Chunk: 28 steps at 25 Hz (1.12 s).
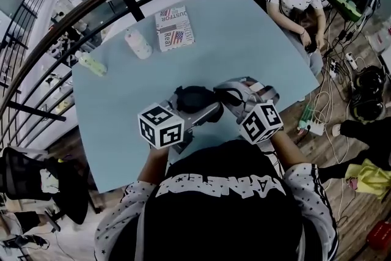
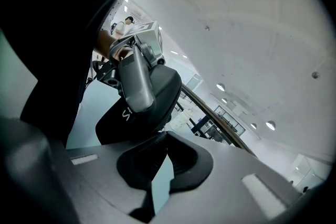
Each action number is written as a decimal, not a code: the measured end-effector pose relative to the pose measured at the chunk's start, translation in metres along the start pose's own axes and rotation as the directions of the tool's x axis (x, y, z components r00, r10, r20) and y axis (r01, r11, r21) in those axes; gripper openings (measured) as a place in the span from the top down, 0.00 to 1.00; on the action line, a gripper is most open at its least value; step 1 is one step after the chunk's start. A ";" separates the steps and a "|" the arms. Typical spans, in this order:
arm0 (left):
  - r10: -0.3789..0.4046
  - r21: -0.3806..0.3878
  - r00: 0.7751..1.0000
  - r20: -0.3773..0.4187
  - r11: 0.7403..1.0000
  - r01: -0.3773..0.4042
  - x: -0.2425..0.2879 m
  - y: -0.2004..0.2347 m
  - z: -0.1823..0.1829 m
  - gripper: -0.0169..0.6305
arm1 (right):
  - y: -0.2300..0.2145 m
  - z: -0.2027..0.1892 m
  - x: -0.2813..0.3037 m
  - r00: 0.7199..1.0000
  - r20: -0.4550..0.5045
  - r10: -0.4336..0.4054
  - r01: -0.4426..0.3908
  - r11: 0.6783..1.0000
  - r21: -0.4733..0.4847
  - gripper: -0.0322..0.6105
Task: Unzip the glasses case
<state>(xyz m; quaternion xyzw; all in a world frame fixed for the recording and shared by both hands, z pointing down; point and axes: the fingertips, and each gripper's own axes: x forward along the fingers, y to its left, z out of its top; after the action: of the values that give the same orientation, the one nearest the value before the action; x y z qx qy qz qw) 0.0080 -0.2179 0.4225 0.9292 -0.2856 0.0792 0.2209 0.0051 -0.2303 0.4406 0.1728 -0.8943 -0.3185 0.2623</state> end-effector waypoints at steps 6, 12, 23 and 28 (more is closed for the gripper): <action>-0.012 0.017 0.999 -0.045 1.000 0.013 0.006 -0.005 -0.009 0.97 | -0.001 0.004 -0.002 1.000 0.011 0.010 -0.010 1.000 -0.013 0.94; -0.019 0.030 0.996 -0.091 0.999 0.022 0.011 -0.009 -0.018 0.97 | -0.004 0.010 -0.004 1.000 0.017 0.012 -0.012 0.999 -0.029 0.94; -0.038 0.057 0.980 -0.195 0.997 0.050 0.021 -0.011 -0.041 0.97 | -0.004 0.015 -0.003 1.000 0.017 0.016 -0.014 0.995 -0.096 0.94; -0.043 0.063 0.970 -0.241 0.996 0.060 0.024 -0.011 -0.047 0.97 | -0.004 0.016 -0.002 1.000 0.005 0.027 -0.026 0.991 -0.134 0.94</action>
<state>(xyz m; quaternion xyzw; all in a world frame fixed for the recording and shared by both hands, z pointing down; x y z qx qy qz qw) 0.0332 -0.2002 0.4674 0.9271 -0.2297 0.1950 0.2229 -0.0020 -0.2251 0.4265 0.1418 -0.8740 -0.3750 0.2746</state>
